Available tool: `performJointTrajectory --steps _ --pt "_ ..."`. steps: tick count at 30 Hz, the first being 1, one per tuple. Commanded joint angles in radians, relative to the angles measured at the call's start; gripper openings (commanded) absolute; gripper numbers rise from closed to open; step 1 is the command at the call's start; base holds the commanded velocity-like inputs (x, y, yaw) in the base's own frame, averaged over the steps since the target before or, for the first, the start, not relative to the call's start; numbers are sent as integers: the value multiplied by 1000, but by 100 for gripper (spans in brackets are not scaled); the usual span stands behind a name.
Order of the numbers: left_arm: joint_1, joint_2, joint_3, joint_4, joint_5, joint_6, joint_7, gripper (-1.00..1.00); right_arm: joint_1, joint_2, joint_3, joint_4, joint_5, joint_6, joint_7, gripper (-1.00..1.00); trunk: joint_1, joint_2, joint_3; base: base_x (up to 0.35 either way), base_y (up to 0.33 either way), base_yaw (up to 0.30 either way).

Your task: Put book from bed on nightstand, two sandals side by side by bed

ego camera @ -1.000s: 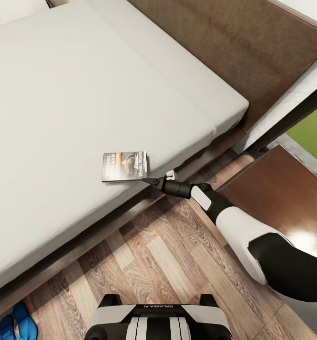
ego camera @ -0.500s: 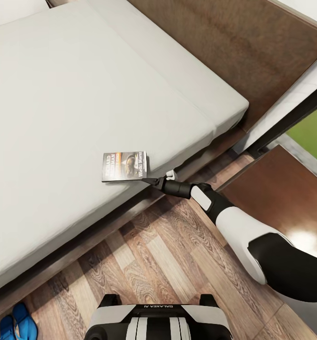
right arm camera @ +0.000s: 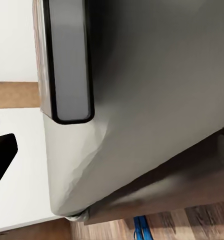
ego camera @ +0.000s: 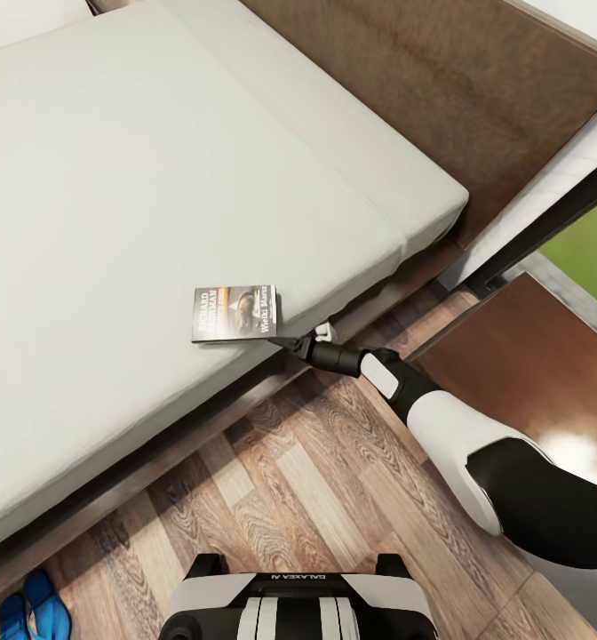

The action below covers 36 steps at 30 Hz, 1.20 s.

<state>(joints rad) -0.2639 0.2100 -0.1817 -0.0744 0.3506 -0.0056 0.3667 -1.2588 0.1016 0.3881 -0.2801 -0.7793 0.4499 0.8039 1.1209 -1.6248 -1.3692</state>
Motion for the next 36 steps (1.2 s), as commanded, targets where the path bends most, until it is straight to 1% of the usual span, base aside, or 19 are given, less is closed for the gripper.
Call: performJointTrajectory --steps 1,8,16,20,21,29,36 --pt "0 0 -9 -1 10 -1 3 100 -1 0 4 2 -10 3 0 100 0 0 0 0 0 0" --pt "0 0 -9 -1 10 -1 3 100 -1 0 3 15 -9 -41 -6 100 0 0 0 0 0 0" --pt "0 0 -9 -1 10 -1 4 100 -1 1 4 31 -9 -54 -15 100 0 0 0 0 0 0" --pt "0 0 -9 -1 10 -1 4 100 -1 8 4 32 -8 -56 -16 100 0 0 0 0 0 0" --pt "0 0 -9 -1 10 -1 4 100 -1 15 4 32 -8 -56 -18 100 0 0 0 0 0 0" --pt "0 0 -10 -1 10 -1 4 100 -1 27 5 28 -8 -57 -44 100 0 0 0 0 0 0" --pt "0 -1 -10 -1 10 -1 4 100 -1 40 5 25 -8 -56 -51 100 0 0 0 0 0 0"
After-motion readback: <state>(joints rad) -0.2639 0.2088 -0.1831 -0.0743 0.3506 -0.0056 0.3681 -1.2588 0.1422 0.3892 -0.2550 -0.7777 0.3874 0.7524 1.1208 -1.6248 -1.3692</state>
